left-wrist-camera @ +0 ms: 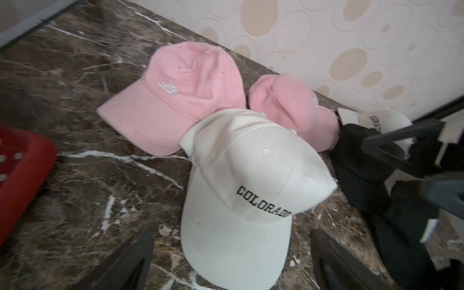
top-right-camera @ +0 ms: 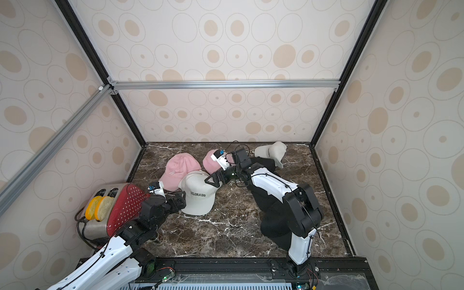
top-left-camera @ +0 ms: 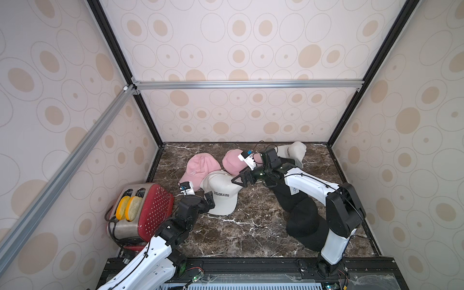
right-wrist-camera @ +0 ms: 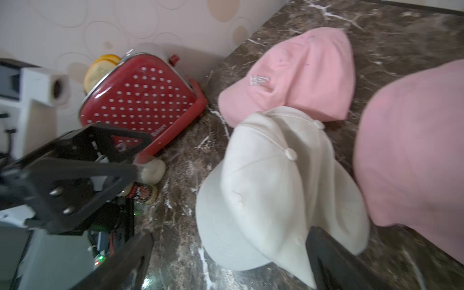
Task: Stack the baseball caps by color
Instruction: Place the baseball cap on the baseball cap.
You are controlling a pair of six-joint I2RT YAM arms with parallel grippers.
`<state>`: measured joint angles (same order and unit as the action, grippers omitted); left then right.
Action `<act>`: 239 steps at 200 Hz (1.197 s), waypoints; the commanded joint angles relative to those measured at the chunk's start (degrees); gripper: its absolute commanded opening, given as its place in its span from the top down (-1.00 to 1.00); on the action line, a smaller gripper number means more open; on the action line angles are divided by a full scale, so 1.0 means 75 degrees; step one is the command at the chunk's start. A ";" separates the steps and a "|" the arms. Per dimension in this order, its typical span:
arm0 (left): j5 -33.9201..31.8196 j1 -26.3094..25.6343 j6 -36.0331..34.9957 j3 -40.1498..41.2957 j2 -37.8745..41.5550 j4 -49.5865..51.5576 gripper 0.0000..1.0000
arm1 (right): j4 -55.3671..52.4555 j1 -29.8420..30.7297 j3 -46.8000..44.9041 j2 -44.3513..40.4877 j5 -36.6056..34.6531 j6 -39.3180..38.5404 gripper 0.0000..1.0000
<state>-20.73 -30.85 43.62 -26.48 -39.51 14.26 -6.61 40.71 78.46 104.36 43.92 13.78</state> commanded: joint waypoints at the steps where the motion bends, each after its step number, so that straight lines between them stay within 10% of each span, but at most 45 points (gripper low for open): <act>1: -0.1362 0.0021 0.0321 -0.0118 0.0156 0.0750 -0.98 | -0.0123 0.0384 0.0157 0.0406 0.1194 -0.0286 -0.99; 137: -0.0692 0.0030 0.0096 0.0108 -0.0001 0.0418 -0.98 | -0.1179 0.0526 0.2480 0.3234 0.0505 -0.0573 -0.94; 239: -0.0422 0.0025 -0.0042 0.0051 -0.0205 0.0190 -0.98 | -0.0743 0.0406 0.1862 0.1753 -0.0745 -0.0226 -0.99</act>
<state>-24.23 -30.85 44.47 -25.23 -40.95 16.32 -13.87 44.66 95.81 124.62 45.15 9.87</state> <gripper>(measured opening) 0.991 0.988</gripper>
